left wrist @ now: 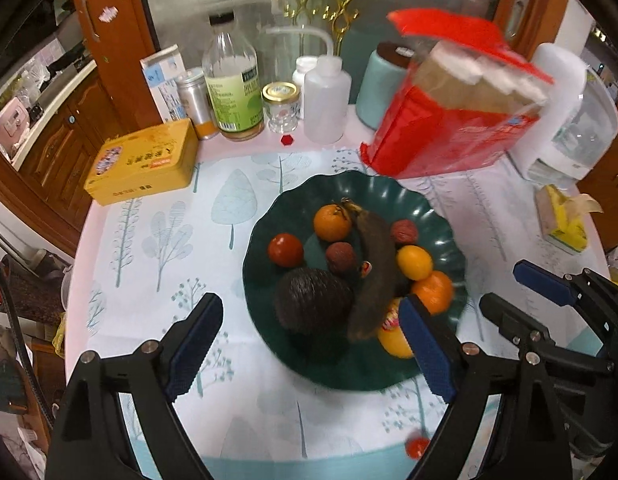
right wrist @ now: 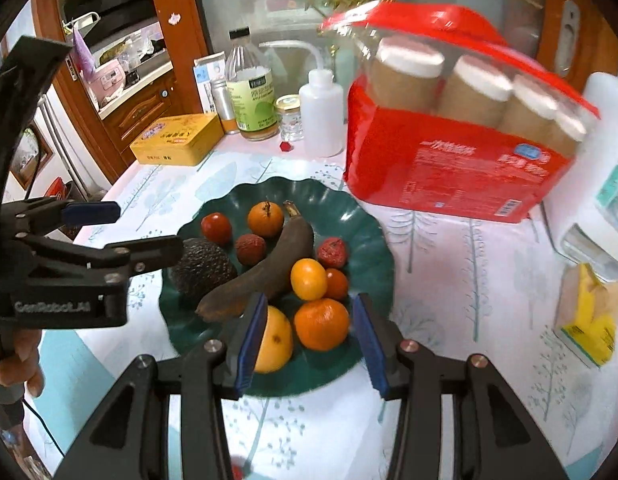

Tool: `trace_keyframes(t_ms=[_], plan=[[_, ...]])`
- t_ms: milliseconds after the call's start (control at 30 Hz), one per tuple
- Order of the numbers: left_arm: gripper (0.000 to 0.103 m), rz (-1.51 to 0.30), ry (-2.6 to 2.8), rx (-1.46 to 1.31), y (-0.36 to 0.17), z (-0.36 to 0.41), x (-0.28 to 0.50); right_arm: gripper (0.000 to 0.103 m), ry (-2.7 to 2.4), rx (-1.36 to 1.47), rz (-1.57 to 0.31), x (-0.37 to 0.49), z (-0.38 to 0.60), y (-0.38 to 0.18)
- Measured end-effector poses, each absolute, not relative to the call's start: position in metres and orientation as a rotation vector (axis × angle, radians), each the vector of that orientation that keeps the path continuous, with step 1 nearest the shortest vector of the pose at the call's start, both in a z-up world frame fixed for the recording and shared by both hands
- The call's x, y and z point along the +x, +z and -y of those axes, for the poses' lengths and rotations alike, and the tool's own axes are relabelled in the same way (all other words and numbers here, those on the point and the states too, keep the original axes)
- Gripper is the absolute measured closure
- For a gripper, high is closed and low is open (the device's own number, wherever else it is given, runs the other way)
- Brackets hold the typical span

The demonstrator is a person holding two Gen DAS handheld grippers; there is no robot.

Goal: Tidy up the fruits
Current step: 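Move both tools back toward the last cherry tomato on the cloth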

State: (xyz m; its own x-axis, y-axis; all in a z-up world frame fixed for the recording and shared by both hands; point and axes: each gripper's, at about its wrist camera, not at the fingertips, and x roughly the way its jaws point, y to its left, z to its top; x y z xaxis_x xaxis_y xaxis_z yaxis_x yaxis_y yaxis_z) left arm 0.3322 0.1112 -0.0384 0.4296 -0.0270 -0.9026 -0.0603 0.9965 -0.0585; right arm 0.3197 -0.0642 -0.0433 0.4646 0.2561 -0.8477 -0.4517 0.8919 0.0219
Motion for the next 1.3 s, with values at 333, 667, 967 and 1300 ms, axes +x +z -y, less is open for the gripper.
trace_keyframes(t_ms=[333,667,967,1300], plan=[[0.012,-1.08,0.021,-0.076,0.019,-0.103,0.253,0.057,0.387,-0.231,-0.927,0.246,0.085,0.025],[0.012,-1.016,0.097,-0.068,0.028,-0.106,0.175,0.057,0.402,-0.25,-0.944,0.179,0.082,0.032],[0.01,-0.983,0.163,-0.078,-0.026,-0.1,0.138,0.057,0.416,-0.223,-0.975,0.153,0.083,-0.024],[0.01,-1.135,0.163,-0.201,-0.118,-0.096,0.142,0.057,0.449,-0.193,-1.091,0.158,0.083,-0.107]])
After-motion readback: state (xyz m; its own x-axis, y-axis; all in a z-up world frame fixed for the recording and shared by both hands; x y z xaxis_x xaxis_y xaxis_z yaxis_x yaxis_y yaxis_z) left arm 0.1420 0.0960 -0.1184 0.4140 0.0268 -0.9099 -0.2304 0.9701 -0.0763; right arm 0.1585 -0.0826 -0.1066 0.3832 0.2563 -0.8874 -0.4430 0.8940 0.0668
